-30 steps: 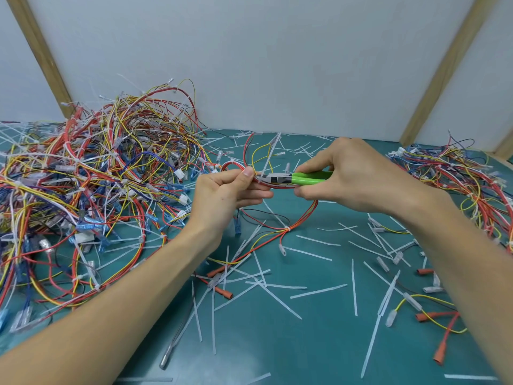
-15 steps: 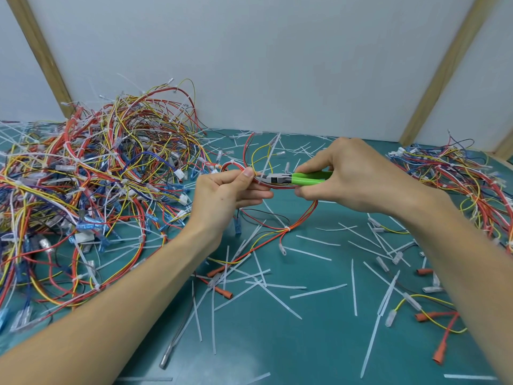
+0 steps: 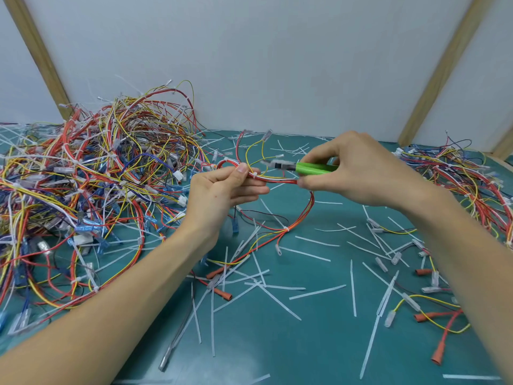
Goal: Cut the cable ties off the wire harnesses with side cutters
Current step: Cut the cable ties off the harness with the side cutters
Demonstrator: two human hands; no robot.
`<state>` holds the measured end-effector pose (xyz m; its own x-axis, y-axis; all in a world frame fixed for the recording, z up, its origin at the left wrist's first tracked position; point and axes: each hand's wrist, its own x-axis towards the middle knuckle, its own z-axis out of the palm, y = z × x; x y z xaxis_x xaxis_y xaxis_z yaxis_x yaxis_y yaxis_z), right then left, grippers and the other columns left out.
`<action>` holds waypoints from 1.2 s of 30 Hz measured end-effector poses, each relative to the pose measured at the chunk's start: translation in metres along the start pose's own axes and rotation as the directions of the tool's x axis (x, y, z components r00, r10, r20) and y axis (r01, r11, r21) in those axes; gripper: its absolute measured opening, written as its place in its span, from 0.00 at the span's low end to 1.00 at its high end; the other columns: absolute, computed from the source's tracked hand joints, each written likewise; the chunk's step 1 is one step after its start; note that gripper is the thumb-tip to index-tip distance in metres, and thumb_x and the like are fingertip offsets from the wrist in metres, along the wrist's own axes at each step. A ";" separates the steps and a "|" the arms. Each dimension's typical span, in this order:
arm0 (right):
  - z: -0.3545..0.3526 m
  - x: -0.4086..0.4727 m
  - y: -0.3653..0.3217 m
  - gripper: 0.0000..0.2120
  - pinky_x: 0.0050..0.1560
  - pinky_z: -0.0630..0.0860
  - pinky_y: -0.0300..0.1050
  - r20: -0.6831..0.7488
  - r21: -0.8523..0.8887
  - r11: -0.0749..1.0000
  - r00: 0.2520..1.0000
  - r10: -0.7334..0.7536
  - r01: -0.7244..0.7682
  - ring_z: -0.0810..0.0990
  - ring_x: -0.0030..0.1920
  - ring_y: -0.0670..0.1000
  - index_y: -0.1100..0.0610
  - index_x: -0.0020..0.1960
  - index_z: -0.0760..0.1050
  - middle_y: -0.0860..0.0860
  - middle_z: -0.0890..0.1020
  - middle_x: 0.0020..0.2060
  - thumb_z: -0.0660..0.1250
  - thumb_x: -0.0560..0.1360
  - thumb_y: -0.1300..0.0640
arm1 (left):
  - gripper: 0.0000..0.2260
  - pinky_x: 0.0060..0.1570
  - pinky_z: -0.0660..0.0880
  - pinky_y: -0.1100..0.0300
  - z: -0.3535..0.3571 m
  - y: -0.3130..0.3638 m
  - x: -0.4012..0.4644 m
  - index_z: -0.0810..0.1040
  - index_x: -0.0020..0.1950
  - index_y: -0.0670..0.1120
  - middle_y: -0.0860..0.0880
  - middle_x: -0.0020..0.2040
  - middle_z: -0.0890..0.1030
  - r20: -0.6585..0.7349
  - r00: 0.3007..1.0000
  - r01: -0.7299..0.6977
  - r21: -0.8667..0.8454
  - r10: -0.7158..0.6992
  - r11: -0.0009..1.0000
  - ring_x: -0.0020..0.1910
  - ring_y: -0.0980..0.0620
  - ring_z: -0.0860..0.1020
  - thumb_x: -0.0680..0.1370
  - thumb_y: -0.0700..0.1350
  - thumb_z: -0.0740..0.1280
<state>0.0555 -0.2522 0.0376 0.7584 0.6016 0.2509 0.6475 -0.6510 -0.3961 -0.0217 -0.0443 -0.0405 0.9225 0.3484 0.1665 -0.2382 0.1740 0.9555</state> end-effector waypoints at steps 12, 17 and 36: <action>0.011 0.007 0.003 0.06 0.40 0.69 0.45 0.121 0.398 0.896 0.980 0.160 -0.195 0.73 0.35 0.48 0.53 0.46 0.79 0.54 0.84 0.38 0.76 0.74 0.55 | 0.12 0.38 0.82 0.61 -0.004 0.000 0.004 0.81 0.43 0.40 0.45 0.36 0.85 -0.045 0.999 0.024 -0.018 -0.025 1.000 0.35 0.50 0.85 0.83 0.42 0.64; 0.010 0.006 0.007 0.07 0.40 0.66 0.48 0.222 0.421 0.867 0.957 0.187 -0.267 0.72 0.35 0.47 0.54 0.45 0.80 0.48 0.78 0.32 0.77 0.73 0.54 | 0.11 0.36 0.81 0.61 -0.005 0.001 0.005 0.80 0.43 0.40 0.45 0.36 0.85 -0.055 0.997 0.050 -0.071 -0.054 0.996 0.34 0.50 0.85 0.83 0.42 0.64; 0.031 0.006 -0.012 0.10 0.42 0.77 0.36 -0.149 0.668 0.744 0.982 0.114 0.015 0.80 0.37 0.44 0.55 0.47 0.78 0.49 0.84 0.39 0.76 0.73 0.66 | 0.15 0.32 0.79 0.61 0.002 0.003 0.001 0.84 0.54 0.43 0.44 0.44 0.86 0.079 0.996 -0.057 0.098 0.049 0.994 0.40 0.49 0.85 0.84 0.51 0.61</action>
<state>0.0500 -0.2258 0.0166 0.8298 0.4480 0.3328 0.4428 -0.1656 -0.8812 -0.0205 -0.0451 -0.0368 0.9307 0.2830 0.2318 -0.2591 0.0627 0.9638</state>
